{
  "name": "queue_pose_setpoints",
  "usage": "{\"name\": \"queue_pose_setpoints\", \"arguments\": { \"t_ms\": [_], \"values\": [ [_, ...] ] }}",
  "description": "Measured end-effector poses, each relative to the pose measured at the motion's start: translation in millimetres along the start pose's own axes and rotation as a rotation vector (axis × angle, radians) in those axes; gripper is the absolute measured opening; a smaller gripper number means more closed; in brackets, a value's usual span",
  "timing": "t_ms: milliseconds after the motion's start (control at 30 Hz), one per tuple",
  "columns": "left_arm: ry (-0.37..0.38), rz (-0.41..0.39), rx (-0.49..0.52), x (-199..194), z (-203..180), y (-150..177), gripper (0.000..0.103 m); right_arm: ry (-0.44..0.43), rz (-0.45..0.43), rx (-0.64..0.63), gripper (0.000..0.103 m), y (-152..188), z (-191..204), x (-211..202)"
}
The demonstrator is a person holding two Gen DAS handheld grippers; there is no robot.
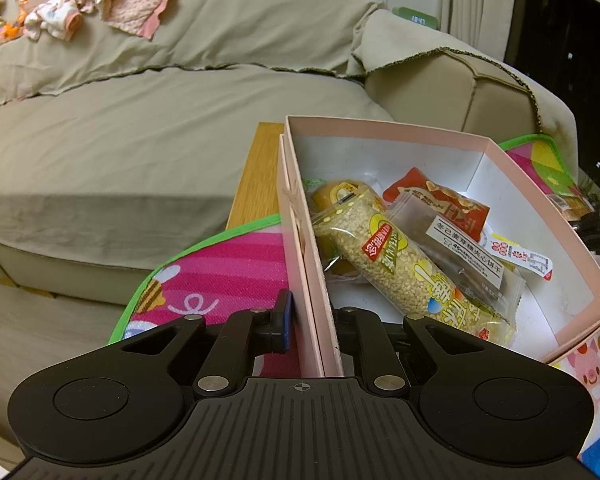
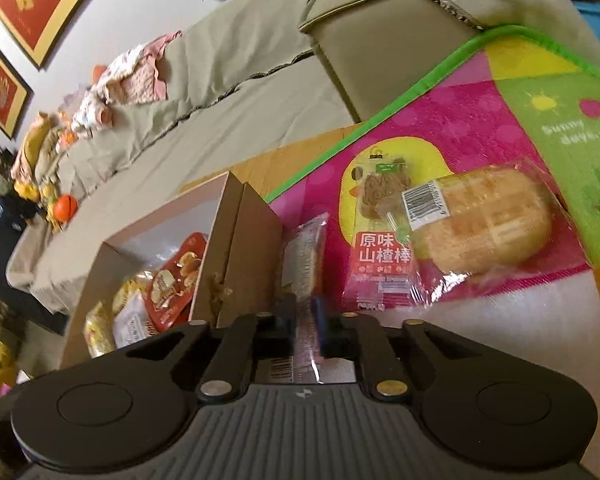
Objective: Organize objects
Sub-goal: 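Grasp the clear wrapped snack stick with the right gripper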
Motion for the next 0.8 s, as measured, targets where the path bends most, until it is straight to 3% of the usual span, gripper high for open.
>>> {"name": "queue_pose_setpoints", "arguments": {
  "t_ms": [133, 333, 500, 600, 733, 800],
  "values": [
    [0.000, -0.001, 0.000, 0, 0, 0, 0.014, -0.035, 0.001, -0.007, 0.003, 7, 4, -17],
    [0.000, -0.001, 0.000, 0, 0, 0, 0.014, -0.019, 0.044, -0.047, 0.003, 35, 4, -40],
    [0.000, 0.000, 0.000, 0, 0, 0, 0.014, 0.182, -0.041, -0.175, 0.005, 41, -3, -57],
    [-0.001, 0.001, 0.000, 0, 0, 0, 0.014, 0.216, -0.054, -0.248, 0.017, 37, 2, -51],
    [-0.001, 0.003, 0.001, 0, 0, 1, 0.014, 0.259, -0.086, -0.365, 0.043, 27, 12, -31],
    [-0.001, 0.003, 0.001, 0, 0, 1, 0.014, 0.243, -0.061, -0.356, 0.043, 21, 12, -16]
  ]
}}
Point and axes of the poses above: each gripper's, at about its wrist camera, not at the fingertips, and x roughly the way its jaws point, z to its left, y to its underside, the point moved 7 cm from there along x, roughly the way its jaws point, and after that the axes turned 10 degrees about z, right-handed, at the moved point
